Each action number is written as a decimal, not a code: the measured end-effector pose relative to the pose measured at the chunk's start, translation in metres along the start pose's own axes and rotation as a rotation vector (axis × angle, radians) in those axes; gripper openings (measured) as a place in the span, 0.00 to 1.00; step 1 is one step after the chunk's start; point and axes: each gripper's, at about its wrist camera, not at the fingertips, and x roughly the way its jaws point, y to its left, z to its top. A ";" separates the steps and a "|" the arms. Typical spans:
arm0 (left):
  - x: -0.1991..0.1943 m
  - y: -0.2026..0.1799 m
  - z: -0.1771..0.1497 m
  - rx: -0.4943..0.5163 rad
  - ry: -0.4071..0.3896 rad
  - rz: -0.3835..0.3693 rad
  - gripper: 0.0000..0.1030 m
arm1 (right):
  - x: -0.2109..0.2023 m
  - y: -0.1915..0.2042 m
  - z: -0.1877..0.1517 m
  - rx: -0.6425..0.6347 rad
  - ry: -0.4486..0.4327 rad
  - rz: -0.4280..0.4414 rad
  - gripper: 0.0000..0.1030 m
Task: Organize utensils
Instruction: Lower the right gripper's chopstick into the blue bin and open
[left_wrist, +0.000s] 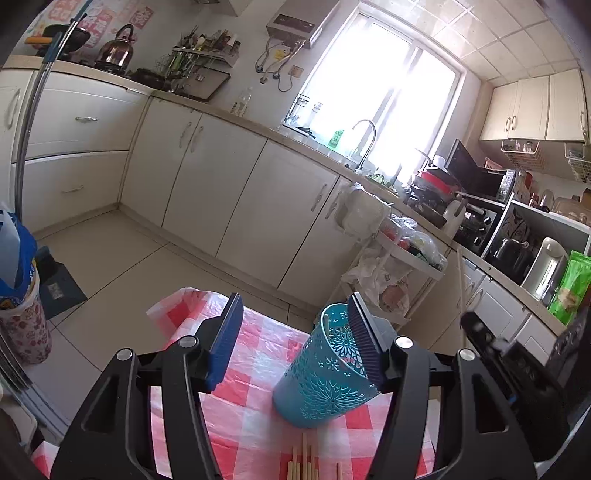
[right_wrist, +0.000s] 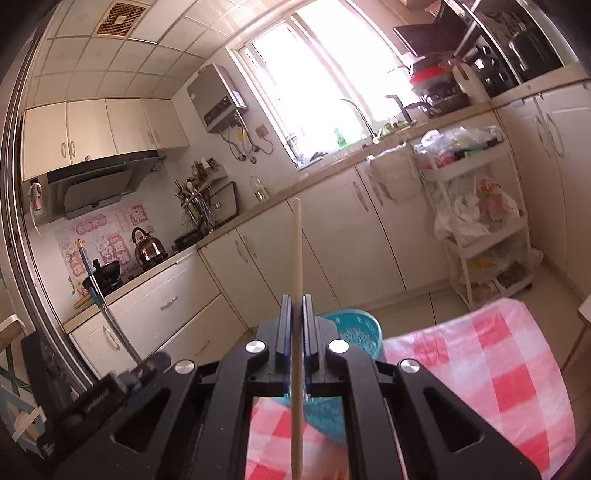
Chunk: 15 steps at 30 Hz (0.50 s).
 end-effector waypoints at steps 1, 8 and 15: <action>0.001 -0.002 0.003 -0.005 0.001 -0.004 0.55 | 0.013 0.005 0.006 -0.014 -0.009 -0.003 0.06; 0.001 0.002 0.012 -0.020 0.006 -0.025 0.55 | 0.093 0.009 0.014 -0.050 0.036 -0.070 0.06; -0.003 0.001 0.014 -0.025 0.002 -0.020 0.59 | 0.100 0.007 -0.013 -0.103 0.117 -0.101 0.07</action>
